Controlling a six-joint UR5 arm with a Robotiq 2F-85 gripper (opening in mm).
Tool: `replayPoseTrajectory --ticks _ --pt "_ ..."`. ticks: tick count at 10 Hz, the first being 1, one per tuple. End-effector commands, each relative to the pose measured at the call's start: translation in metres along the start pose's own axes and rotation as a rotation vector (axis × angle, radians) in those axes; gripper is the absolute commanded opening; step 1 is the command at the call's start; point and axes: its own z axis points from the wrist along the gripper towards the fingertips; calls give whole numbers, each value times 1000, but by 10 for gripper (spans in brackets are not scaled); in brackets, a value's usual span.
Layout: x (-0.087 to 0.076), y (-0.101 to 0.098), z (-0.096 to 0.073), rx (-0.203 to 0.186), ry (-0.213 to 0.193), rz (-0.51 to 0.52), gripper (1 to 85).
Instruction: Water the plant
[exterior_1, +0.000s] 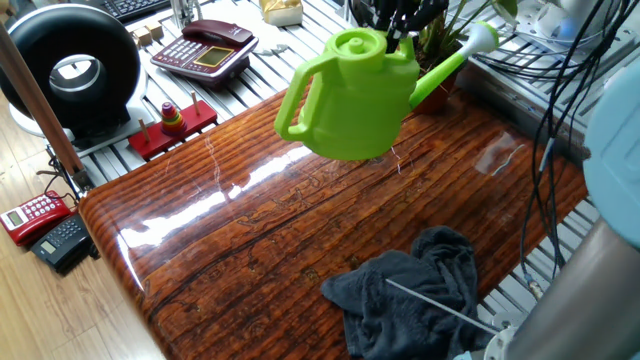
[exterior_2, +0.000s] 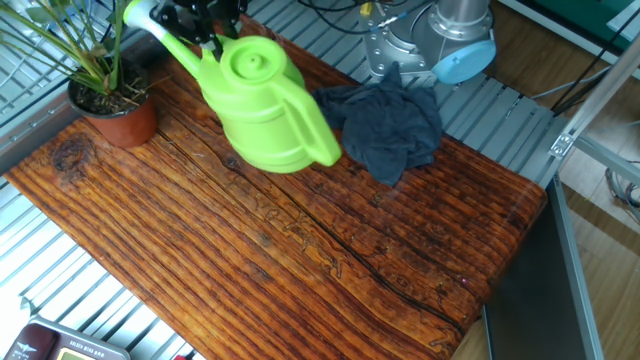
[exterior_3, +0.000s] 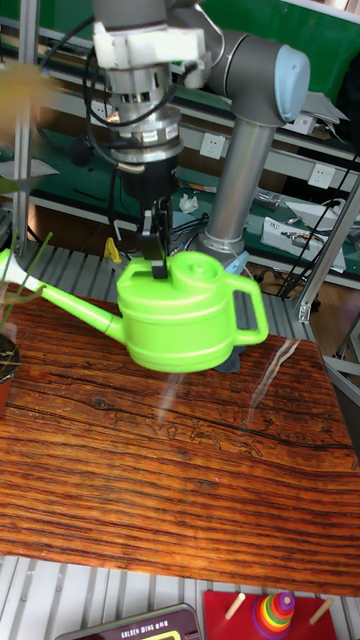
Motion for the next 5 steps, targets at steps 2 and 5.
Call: replayPoseTrajectory --ticks 2,5 --pt "5 -18 15 25 63 47 10" --pt "-3 -19 29 38 81 77 10"
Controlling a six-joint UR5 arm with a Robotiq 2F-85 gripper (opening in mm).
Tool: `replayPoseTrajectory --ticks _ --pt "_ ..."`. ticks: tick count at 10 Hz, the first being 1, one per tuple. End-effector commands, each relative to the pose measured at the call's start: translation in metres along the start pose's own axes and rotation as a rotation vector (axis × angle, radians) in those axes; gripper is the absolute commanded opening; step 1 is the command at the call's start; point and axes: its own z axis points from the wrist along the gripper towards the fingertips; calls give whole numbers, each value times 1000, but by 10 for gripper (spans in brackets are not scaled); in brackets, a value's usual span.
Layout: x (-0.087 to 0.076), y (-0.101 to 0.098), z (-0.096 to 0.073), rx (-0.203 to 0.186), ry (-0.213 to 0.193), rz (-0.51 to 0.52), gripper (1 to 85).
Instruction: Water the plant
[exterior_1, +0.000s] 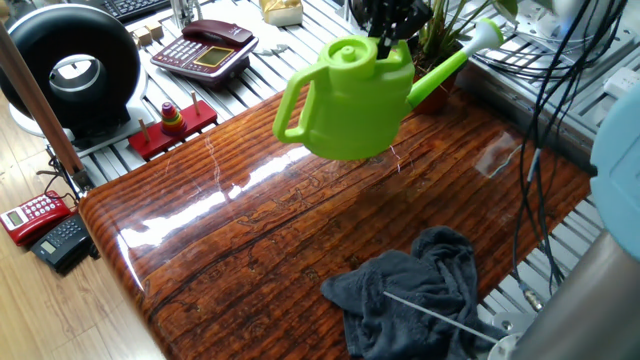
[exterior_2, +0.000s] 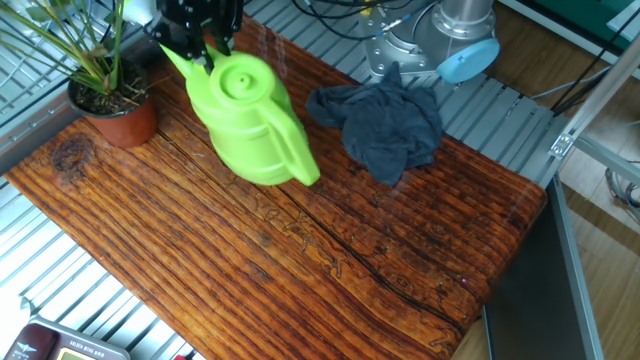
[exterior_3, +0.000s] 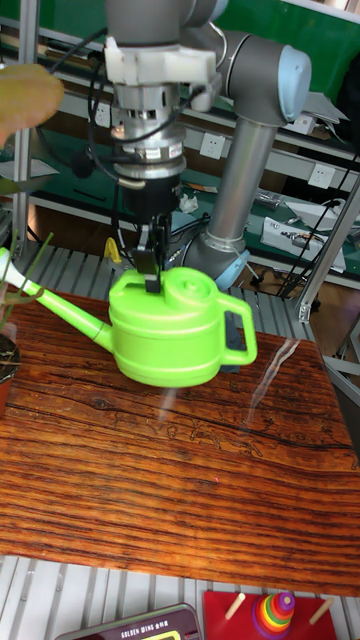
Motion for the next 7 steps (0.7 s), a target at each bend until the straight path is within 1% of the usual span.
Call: replayPoseTrajectory --ticks 1,2,3,7 --pt "-8 -4 14 25 29 40 10" --pt "-4 -6 19 29 57 29 10" --pt "-2 -8 22 29 71 29 10" --pt "-7 -11 34 41 82 61 10"
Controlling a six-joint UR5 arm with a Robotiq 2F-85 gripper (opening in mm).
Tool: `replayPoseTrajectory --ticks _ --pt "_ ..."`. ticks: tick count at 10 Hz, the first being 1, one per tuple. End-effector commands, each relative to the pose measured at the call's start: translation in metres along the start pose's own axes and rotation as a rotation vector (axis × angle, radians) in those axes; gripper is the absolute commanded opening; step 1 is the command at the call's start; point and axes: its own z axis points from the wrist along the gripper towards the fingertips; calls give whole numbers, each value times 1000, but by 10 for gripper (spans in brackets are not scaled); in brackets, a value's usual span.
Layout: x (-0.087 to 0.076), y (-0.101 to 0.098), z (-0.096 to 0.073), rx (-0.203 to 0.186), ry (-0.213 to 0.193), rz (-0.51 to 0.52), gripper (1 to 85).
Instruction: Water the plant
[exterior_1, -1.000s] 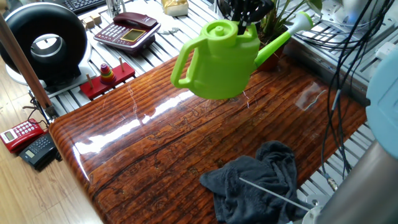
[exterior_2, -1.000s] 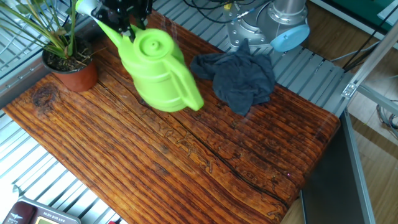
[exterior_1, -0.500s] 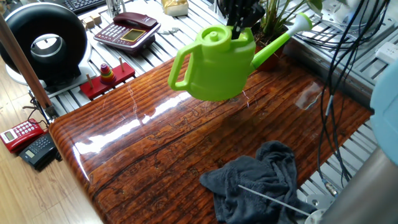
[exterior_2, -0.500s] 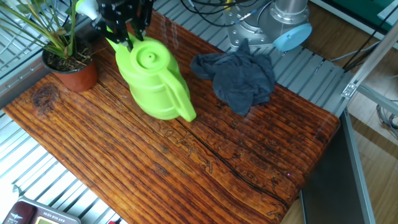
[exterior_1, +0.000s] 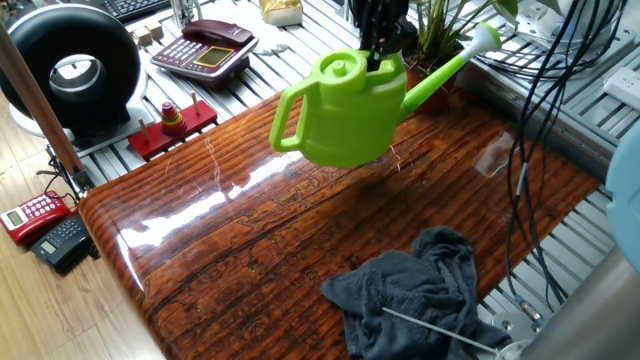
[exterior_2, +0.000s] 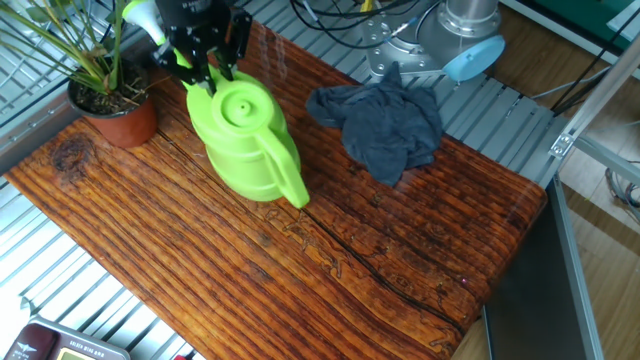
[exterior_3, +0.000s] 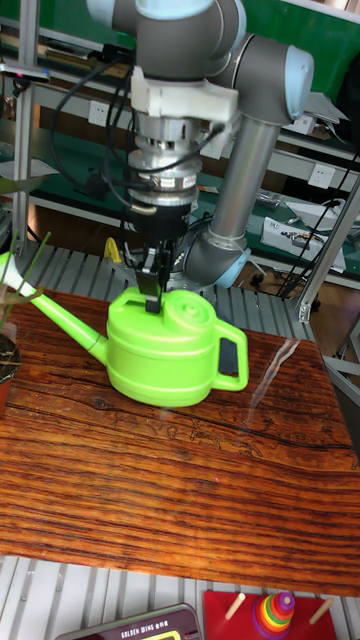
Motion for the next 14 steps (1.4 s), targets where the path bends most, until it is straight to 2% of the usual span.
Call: replayPoseTrajectory --ticks 1,3,5,10,14 --pt "-9 -4 10 14 -5 41 10" --pt "-23 -2 17 8 -44 115 10" --pt "-33 -1 25 15 -60 180 10" --pt "-38 -13 45 39 -58 171 10" --pt "-45 -23 66 63 -70 172 10"
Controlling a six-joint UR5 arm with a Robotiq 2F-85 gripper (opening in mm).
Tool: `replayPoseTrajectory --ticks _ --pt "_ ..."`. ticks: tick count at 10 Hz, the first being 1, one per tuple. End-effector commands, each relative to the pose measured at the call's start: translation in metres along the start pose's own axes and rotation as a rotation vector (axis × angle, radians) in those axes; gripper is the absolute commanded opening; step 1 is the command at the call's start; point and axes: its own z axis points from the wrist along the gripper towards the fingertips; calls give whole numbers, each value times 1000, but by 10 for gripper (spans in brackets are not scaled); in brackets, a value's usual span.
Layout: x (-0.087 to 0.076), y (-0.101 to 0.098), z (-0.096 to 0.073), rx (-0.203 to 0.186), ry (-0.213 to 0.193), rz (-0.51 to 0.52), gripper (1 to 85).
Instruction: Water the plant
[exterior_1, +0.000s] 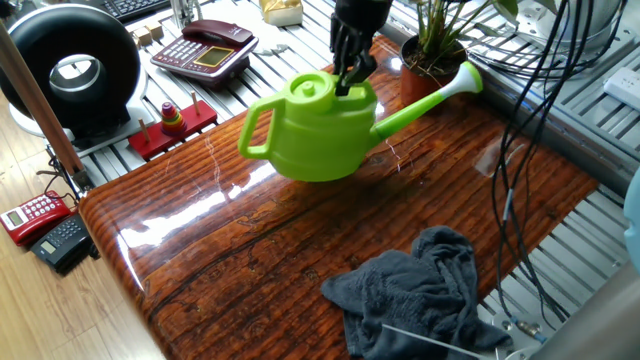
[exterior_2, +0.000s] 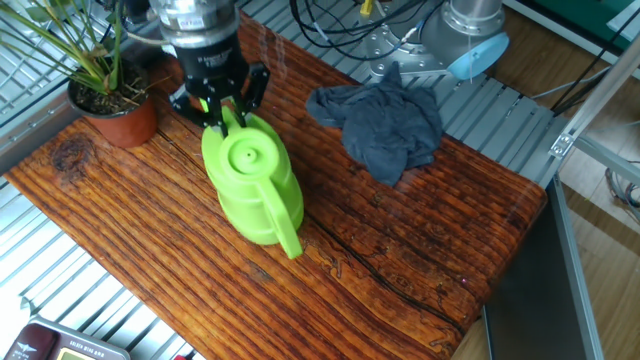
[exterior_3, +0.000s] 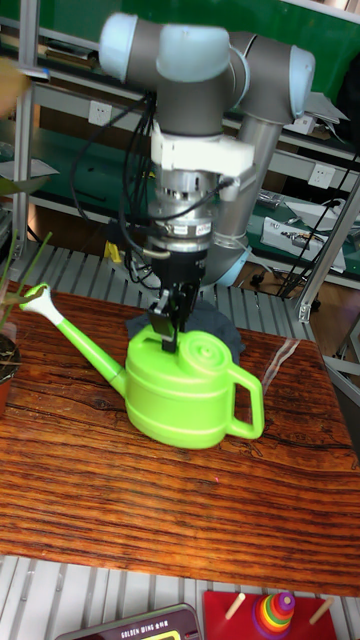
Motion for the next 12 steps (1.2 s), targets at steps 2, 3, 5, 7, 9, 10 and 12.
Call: replayPoseTrajectory --ticks 2,3,5,7,9,10,12 --pt "-7 -6 18 17 -13 12 10" --pt "1 -8 23 25 22 15 10" --pt "13 -13 37 47 72 29 10" --pt "7 -16 48 43 49 41 10" --pt "7 -18 46 63 53 86 57" --pt "9 -17 41 55 48 117 123" --pt "20 -15 11 -15 63 130 573"
